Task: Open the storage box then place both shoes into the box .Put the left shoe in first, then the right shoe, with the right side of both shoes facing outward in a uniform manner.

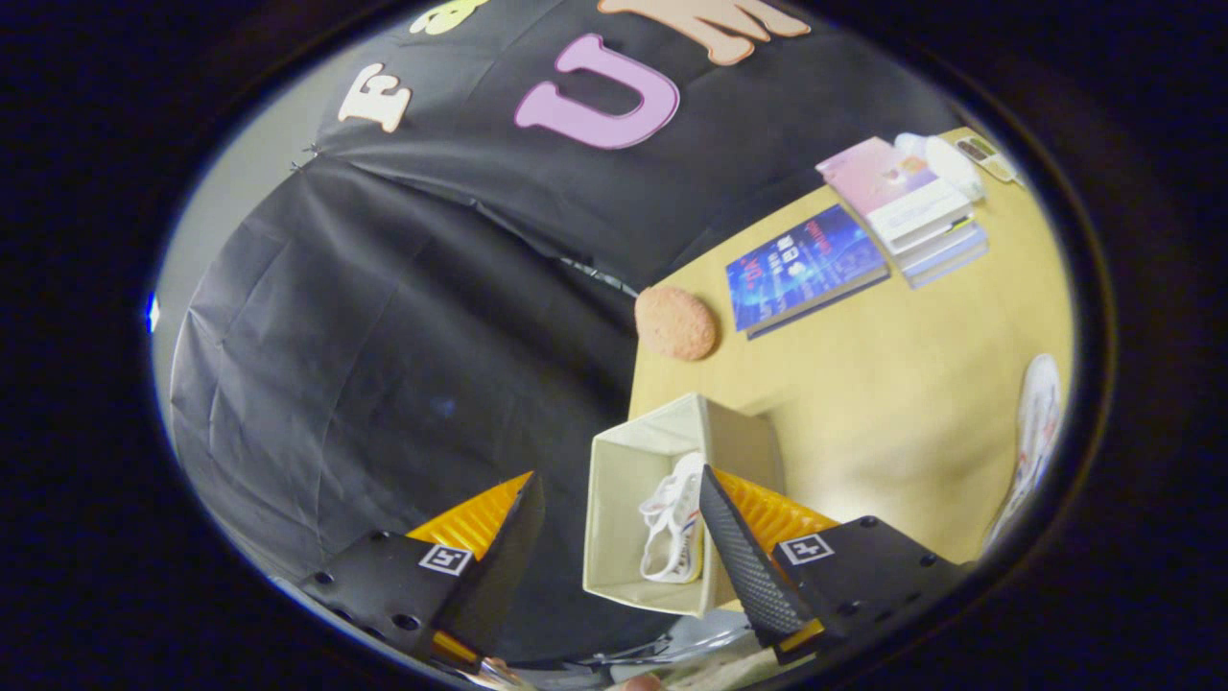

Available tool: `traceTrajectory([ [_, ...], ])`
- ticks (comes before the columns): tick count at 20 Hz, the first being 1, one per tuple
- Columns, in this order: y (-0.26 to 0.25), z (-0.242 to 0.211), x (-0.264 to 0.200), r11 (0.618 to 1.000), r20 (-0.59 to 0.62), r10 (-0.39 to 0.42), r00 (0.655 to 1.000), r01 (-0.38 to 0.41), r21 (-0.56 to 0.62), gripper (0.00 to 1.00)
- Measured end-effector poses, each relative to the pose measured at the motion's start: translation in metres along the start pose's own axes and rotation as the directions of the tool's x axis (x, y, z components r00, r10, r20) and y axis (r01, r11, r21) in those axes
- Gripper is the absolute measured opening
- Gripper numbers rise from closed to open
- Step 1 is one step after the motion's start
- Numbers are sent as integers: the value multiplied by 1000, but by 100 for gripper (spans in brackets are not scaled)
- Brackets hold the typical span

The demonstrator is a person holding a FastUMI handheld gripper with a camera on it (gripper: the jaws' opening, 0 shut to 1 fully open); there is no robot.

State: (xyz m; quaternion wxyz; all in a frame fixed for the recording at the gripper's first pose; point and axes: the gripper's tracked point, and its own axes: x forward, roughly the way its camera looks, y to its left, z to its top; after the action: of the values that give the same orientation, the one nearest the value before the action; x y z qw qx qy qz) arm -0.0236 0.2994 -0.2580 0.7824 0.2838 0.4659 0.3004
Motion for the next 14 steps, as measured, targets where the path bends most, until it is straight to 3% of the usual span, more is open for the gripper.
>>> traceTrajectory([
  [3, -43, 10, -39, 994, 43, -95, 995, 98, -55, 100],
  [7, -115, 7, -92, 950, 63, -289, 955, 295, -106, 100],
  [14, -254, -26, -150, 829, -7, -547, 837, 541, -143, 100],
])
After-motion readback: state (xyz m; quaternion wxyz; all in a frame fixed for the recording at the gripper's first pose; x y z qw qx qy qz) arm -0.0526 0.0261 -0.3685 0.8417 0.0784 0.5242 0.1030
